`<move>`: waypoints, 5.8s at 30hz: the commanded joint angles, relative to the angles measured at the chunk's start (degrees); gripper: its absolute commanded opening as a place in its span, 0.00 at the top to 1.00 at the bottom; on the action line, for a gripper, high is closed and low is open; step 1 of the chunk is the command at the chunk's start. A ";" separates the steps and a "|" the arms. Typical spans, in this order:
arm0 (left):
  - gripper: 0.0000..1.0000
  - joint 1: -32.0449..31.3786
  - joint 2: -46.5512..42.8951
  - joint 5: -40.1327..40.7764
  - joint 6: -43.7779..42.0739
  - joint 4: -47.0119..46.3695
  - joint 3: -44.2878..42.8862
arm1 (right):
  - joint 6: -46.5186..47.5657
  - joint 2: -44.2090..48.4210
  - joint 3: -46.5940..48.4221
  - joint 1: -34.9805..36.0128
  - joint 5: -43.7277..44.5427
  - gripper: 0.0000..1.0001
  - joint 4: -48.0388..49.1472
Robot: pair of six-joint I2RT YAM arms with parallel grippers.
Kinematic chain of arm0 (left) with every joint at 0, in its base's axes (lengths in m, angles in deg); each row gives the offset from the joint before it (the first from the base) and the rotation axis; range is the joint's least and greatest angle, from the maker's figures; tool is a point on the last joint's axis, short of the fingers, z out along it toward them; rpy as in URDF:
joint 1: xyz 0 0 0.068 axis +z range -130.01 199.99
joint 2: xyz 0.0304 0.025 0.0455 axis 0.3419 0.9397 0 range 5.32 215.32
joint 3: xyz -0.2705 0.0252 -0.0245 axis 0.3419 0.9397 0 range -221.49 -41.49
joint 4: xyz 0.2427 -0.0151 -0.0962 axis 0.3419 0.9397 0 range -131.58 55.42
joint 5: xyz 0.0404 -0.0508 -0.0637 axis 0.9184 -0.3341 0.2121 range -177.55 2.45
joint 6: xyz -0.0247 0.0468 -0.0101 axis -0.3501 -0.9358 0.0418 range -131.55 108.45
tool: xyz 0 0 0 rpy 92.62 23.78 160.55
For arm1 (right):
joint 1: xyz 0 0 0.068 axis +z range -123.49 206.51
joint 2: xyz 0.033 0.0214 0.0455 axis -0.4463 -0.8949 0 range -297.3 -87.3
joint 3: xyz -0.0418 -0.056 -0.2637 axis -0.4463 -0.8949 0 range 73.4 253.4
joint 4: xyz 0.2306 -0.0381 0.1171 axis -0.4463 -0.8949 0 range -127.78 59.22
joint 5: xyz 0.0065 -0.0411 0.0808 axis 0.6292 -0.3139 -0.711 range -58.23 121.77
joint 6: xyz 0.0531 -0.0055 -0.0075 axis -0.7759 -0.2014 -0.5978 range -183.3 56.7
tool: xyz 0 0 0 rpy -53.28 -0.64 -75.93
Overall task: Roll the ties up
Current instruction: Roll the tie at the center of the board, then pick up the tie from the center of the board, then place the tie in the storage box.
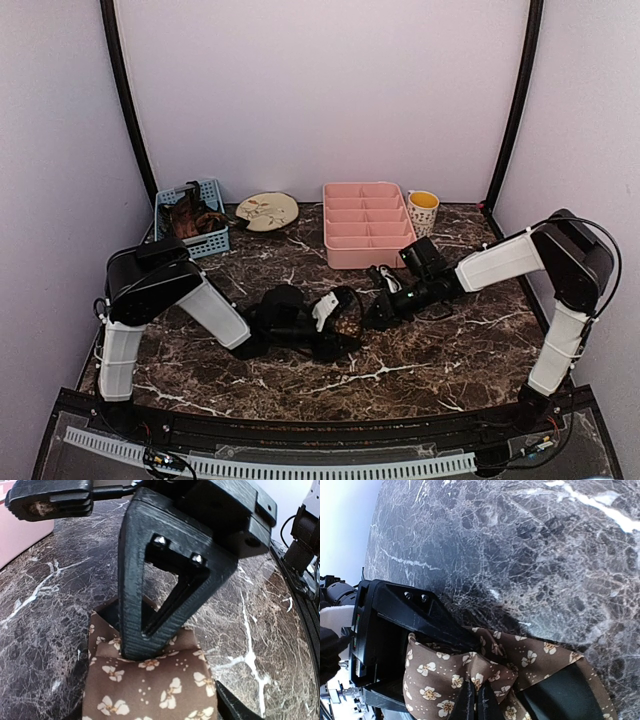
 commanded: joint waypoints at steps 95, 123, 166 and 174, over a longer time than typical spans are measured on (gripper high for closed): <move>0.38 -1.43 0.84 9.54 -10.42 13.98 -3.85 | 0.51 5.64 -0.62 1.56 -0.61 1.00 -1.18; 0.01 -1.51 1.02 9.52 -5.26 -1.60 -1.52 | -0.24 8.61 -0.91 1.74 0.57 1.00 1.43; 0.01 1.96 -10.57 12.25 3.33 -7.04 13.32 | 15.78 -3.36 44.61 -12.31 31.16 1.00 -30.41; 0.01 2.25 -10.39 12.27 3.09 -7.74 13.67 | 15.57 -7.99 43.66 -12.41 32.64 1.00 -30.95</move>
